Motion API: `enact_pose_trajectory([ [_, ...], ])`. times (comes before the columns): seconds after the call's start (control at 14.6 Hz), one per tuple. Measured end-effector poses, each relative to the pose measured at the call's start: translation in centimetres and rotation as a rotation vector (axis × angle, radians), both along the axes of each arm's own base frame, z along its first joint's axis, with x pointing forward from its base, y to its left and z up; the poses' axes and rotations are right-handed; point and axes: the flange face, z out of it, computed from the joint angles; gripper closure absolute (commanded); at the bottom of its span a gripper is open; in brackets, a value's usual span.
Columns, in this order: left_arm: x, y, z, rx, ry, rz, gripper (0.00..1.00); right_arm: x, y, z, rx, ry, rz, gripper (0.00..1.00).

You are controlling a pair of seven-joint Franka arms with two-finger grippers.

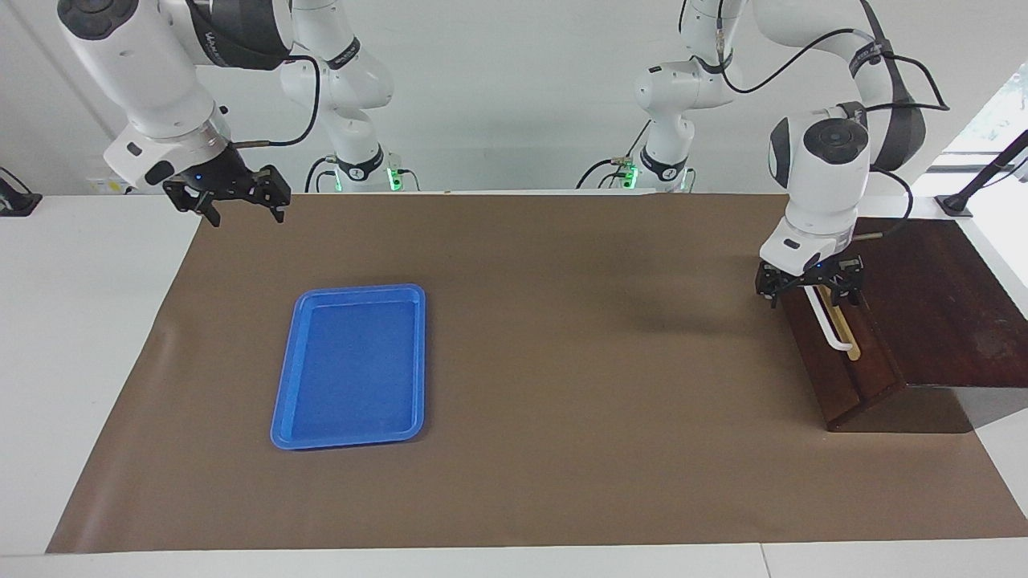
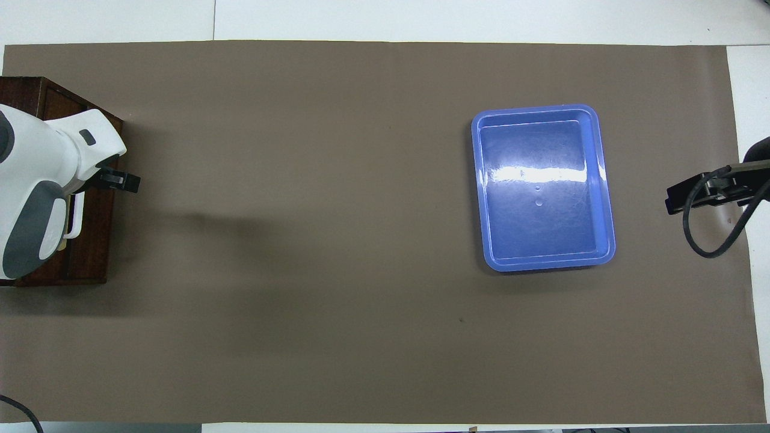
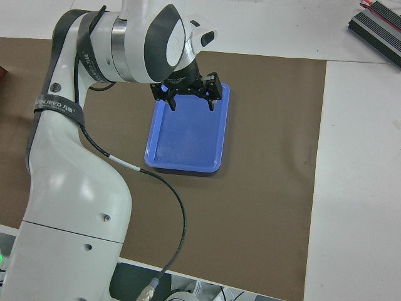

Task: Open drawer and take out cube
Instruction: 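Grasp the white drawer handle with the left gripper and pull it open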

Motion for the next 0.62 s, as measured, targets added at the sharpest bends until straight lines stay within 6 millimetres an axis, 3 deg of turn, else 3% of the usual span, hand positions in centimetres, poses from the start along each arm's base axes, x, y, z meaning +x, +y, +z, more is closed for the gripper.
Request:
enact_pose_trajectory([
  [0.27,0.4,1.9,-2.7,0.022,-0.014,-0.022,0.00,0.0,-0.5,0.0,0.000,-0.001,-0.009,0.00],
  [0.62,-0.4,2.0,-4.7,0.009,-0.020,-0.044,0.00,0.1,-0.6,0.2,0.000,-0.014,-0.011,0.00],
])
